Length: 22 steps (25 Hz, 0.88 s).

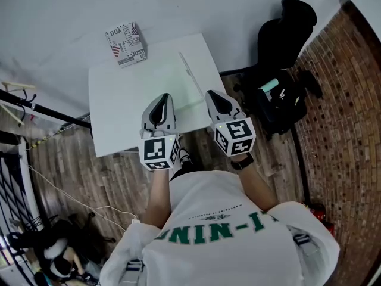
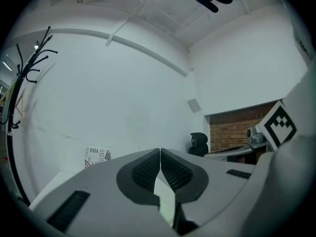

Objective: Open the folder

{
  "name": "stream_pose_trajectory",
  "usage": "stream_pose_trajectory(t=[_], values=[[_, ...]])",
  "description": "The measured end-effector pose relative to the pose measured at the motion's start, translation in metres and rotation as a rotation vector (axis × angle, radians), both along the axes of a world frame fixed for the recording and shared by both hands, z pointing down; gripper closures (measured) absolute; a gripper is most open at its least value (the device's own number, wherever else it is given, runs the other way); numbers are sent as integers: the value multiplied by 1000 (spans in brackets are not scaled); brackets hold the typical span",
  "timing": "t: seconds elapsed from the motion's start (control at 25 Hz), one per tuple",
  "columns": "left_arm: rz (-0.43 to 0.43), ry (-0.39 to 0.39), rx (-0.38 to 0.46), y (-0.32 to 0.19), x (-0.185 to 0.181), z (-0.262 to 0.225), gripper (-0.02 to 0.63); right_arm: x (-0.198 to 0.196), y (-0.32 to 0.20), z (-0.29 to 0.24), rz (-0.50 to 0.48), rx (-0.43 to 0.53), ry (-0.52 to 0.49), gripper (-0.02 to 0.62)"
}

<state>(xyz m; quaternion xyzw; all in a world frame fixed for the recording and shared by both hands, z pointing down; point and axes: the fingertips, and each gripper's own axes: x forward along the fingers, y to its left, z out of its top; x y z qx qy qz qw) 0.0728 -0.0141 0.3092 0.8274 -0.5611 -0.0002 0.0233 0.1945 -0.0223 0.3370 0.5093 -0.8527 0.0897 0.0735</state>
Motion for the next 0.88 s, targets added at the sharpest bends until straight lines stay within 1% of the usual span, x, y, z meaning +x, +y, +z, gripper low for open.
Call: stream_pose_trajectory(t=[0.08,0.2,0.4,0.48,0.64,0.76,0.88], values=[[15,8,-4,-23,-10,5,589,-11,-24,7,-9,-16,-29,578],[53,12,-36,-50,-22,21,589,-24,-52,16,-22,-47,-85,578],[49,70,-98,-89,-35,45,591,-32,-88,40,-29,-102,-47,578],[39,61,-116,-100,-36,56,591,-34,-100,55,-42,-138,-33,578],[57,16,-132,-131,-30,78,591,-40,-131,90,-98,-210,-9,578],[60,18,-160,-157,-25,90,591,-45,-153,128,-152,-294,3,578],[66,-4,-179,-184,-20,103,591,-43,-174,163,-173,-366,3,568]])
